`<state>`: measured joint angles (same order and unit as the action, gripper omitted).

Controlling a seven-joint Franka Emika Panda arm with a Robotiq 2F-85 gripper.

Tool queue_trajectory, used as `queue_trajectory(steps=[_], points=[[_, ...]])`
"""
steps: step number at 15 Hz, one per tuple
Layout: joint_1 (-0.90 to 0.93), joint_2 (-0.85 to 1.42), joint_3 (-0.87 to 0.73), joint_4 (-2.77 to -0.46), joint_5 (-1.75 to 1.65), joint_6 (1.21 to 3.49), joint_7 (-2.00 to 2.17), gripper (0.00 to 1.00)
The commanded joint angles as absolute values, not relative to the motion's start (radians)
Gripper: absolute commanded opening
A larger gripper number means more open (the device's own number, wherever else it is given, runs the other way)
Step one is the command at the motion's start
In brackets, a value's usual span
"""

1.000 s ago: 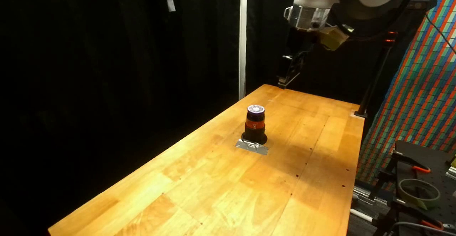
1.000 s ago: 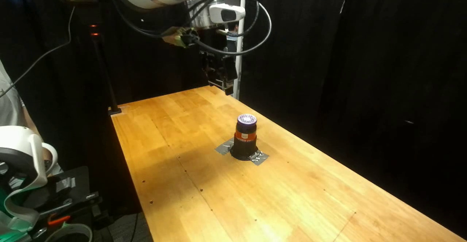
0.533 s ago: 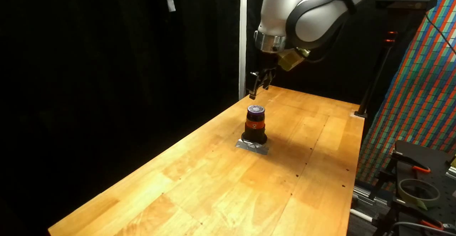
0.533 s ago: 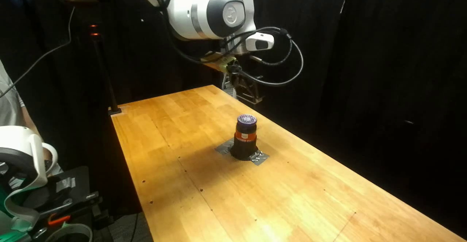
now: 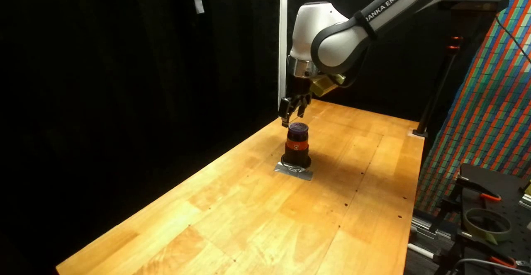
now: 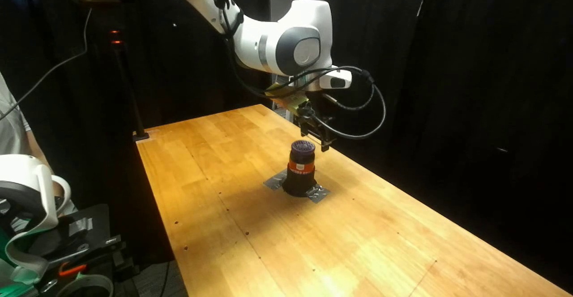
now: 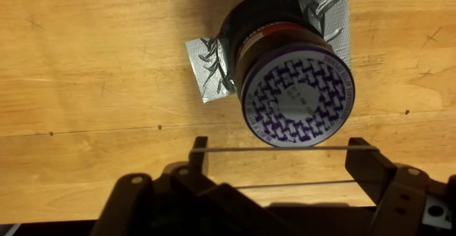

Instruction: Put the rubber band on the cup

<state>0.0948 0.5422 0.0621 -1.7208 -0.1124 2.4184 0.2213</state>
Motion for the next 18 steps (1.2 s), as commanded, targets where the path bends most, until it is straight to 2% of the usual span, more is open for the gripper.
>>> queue_trajectory(steps=[1, 8, 18], points=[[0.081, 0.609, 0.077, -1.647, -0.027, 2.402, 0.141, 1.0], [0.065, 0.654, 0.085, -1.637, 0.056, 2.375, 0.089, 1.0], [0.037, 0.534, 0.096, -1.768, 0.102, 2.273, 0.04, 1.0]])
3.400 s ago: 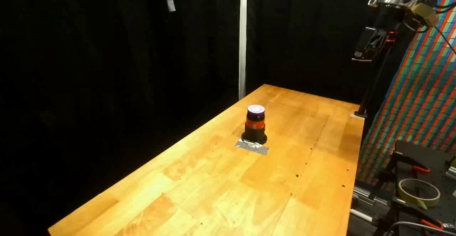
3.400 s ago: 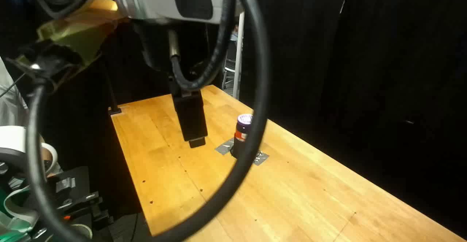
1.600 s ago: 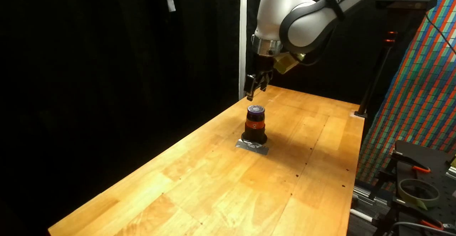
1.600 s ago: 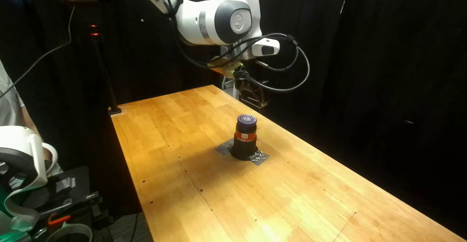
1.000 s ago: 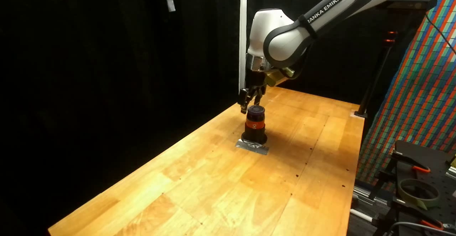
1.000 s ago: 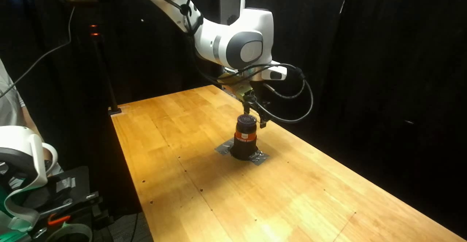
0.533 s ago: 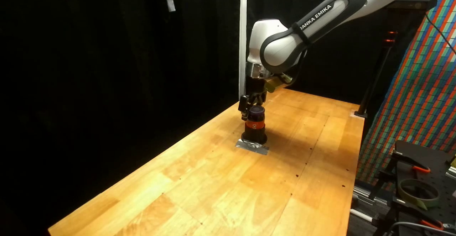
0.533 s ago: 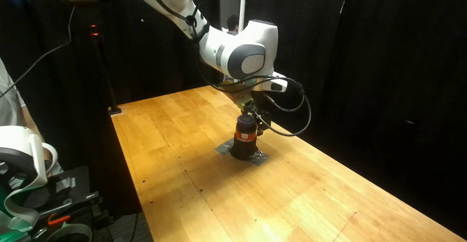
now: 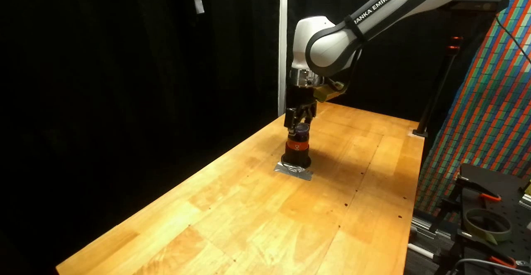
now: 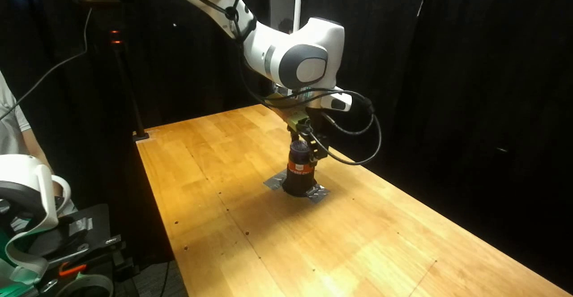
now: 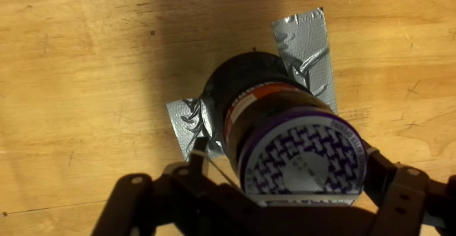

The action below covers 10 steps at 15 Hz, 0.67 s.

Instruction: Put the rubber band on the cup

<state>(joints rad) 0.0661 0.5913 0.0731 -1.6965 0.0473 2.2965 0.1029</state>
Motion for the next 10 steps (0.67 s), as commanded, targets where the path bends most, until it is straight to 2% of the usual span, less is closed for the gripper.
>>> queue_trajectory(steps=[1, 8, 9, 10], points=[[0.03, 0.526, 0.101, -1.783, 0.12, 2.275, 0.025, 1.0], [0.001, 0.48, 0.111, -1.874, 0.175, 2.245, -0.067, 1.0], [0.008, 0.477, 0.103, -1.888, 0.166, 2.266, -0.056, 0.75], [0.01, 0.473, 0.101, -1.897, 0.164, 2.273, -0.053, 0.75]])
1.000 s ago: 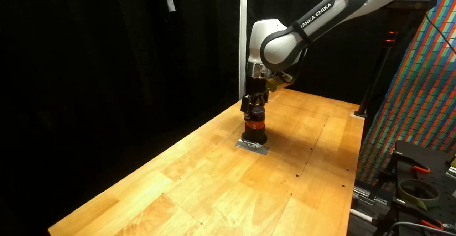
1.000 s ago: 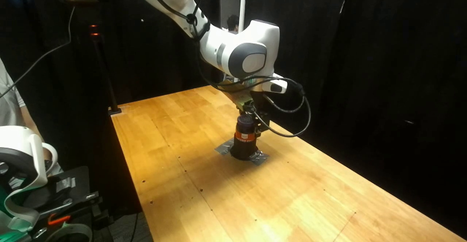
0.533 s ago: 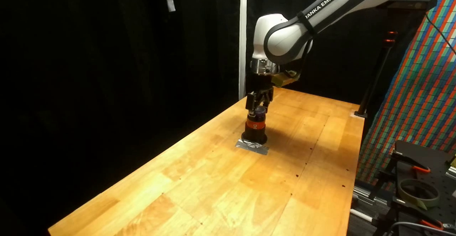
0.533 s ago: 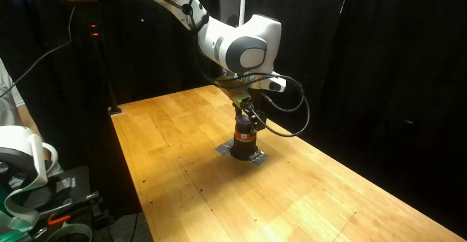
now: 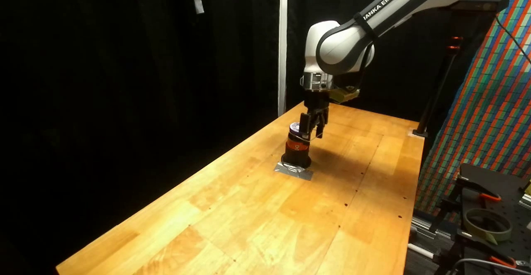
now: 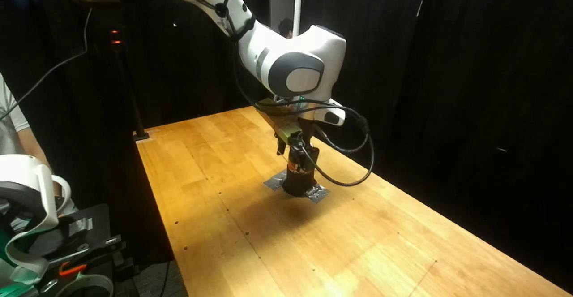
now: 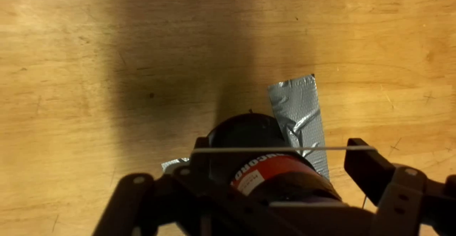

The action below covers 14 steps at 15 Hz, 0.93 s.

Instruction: Put the rubber band on the cup

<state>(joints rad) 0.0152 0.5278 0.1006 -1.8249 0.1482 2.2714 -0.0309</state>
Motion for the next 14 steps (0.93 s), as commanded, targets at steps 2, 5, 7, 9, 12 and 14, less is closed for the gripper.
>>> queue_trajectory(steps=[2, 5, 7, 9, 12, 14], points=[[0.018, 0.454, 0.097, -1.93, 0.154, 2.305, -0.045, 0.58], [0.036, 0.416, 0.085, -1.997, 0.127, 2.397, -0.025, 0.35], [0.041, 0.389, 0.085, -2.051, 0.122, 2.486, -0.021, 0.2], [0.046, 0.366, 0.083, -2.11, 0.118, 2.603, -0.016, 0.1], [0.056, 0.336, 0.081, -2.194, 0.107, 2.763, -0.006, 0.03], [0.062, 0.316, 0.081, -2.254, 0.098, 2.886, -0.004, 0.06]])
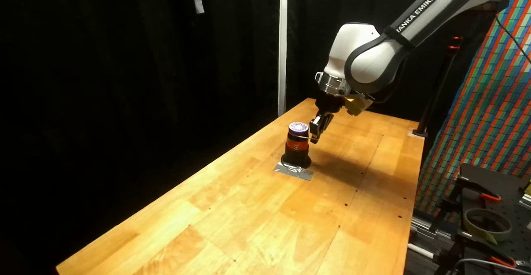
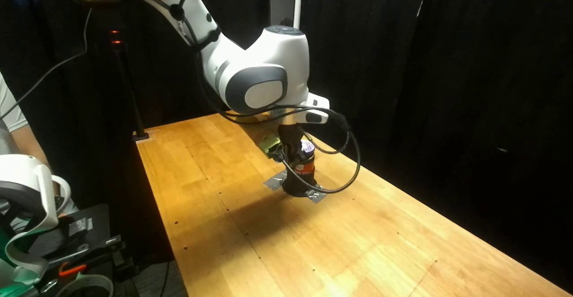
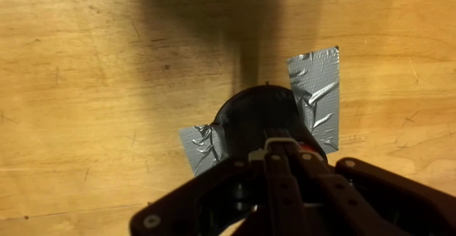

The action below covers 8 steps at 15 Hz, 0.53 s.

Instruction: Put the rubber band on the cup

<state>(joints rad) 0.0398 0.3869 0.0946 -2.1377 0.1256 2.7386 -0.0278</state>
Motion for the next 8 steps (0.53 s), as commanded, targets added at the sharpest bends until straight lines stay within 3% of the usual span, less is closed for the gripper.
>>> queue_trajectory(steps=[1, 8], points=[[0.065, 0.309, 0.082, -2.282, 0.097, 2.947, 0.0, 0.07], [0.088, 0.287, 0.082, -2.441, 0.104, 3.35, 0.023, 0.07]])
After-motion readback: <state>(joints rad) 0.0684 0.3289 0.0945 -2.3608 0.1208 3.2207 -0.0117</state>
